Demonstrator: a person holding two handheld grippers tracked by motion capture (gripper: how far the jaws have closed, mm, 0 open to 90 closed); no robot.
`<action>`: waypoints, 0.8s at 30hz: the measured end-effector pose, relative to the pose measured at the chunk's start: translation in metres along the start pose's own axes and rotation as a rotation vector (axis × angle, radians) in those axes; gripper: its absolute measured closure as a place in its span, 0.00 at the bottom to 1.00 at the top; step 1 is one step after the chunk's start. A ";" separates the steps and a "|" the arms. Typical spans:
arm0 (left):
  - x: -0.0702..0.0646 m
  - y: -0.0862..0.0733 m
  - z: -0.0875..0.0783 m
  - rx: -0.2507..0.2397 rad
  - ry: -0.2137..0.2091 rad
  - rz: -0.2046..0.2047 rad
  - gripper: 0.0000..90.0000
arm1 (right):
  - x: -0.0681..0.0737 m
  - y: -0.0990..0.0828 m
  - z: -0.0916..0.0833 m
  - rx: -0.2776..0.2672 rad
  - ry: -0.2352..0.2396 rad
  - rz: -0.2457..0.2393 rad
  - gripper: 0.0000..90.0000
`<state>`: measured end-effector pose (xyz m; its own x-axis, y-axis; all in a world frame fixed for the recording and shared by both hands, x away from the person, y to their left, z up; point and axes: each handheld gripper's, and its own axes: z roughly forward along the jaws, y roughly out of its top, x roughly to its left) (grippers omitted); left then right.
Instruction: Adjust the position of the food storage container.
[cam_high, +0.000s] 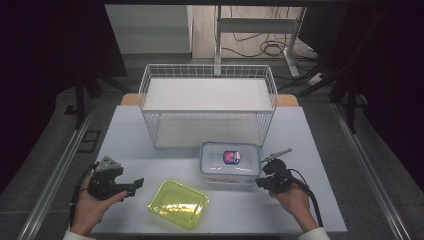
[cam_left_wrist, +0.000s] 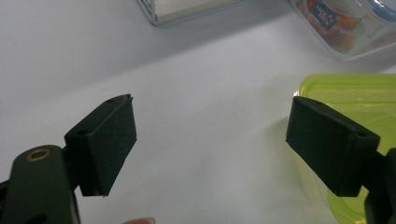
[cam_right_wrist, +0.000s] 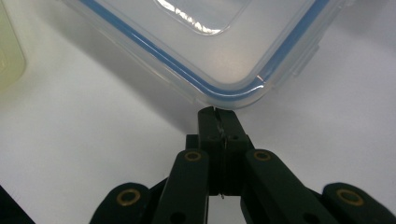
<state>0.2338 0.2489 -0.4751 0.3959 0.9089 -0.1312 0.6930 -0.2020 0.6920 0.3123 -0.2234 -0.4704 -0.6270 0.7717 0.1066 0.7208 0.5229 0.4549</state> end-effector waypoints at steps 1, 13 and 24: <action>0.000 0.000 0.001 0.001 0.001 -0.001 0.17 | -0.002 0.000 0.000 -0.004 -0.001 0.000 0.99; 0.000 -0.001 0.000 0.002 0.001 0.001 0.17 | -0.010 0.003 -0.004 -0.011 -0.015 0.034 0.99; 0.000 0.001 0.000 -0.002 0.001 0.000 0.17 | -0.036 0.030 -0.015 -0.049 -0.102 0.105 0.99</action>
<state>0.2342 0.2488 -0.4745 0.3952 0.9092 -0.1310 0.6918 -0.2008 0.6936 0.3520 -0.2414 -0.4474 -0.5141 0.8552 0.0664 0.7639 0.4212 0.4890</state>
